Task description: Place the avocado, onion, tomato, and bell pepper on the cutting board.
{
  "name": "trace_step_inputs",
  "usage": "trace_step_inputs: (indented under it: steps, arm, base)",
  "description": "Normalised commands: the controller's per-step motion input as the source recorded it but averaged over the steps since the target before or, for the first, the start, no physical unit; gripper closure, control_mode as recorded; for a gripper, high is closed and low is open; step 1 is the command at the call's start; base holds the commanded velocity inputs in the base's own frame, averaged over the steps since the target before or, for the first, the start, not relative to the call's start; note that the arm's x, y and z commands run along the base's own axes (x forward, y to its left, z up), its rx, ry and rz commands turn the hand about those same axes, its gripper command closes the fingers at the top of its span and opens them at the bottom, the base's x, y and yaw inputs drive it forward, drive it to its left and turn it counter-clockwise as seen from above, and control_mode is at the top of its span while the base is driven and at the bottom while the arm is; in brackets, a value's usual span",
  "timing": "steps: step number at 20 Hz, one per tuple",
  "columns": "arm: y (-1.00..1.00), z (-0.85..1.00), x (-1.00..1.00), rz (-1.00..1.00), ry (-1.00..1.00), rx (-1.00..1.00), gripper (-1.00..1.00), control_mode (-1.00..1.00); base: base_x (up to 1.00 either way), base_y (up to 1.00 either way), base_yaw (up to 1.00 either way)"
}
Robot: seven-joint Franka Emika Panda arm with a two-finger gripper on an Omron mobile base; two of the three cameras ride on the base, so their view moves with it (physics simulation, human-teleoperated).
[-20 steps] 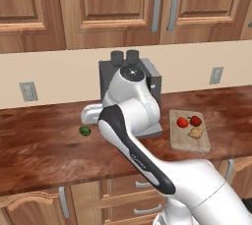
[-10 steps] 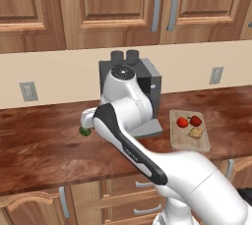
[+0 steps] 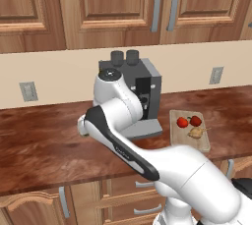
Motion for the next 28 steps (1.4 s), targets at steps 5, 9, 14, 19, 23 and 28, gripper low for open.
trace_step_inputs:
  steps: [5,9,14,19,23,28]
  arm:
    - [0.02,-0.13,0.02,0.11,0.00,-0.08,-1.00,-1.00]
    - [0.00,-0.12,0.07,0.10,0.00,0.00,-1.00,-1.00]
    - [0.00,-0.14,0.16,0.10,0.00,0.00,-1.00,-1.00]
    - [0.00,-0.09,0.20,0.04,0.00,0.00,-1.00,-1.00]
    - [0.01,-0.12,0.25,0.00,0.00,0.00,-1.00,-1.00]
    - [0.08,-0.18,0.31,0.00,0.03,-0.02,-1.00,-1.00]
  base:
    - [0.00,0.00,0.00]
    - [0.00,0.00,0.00]
    - [0.00,0.00,0.00]
    - [0.00,0.00,0.00]
    - [0.00,0.00,0.00]
    - [0.00,0.00,0.00]
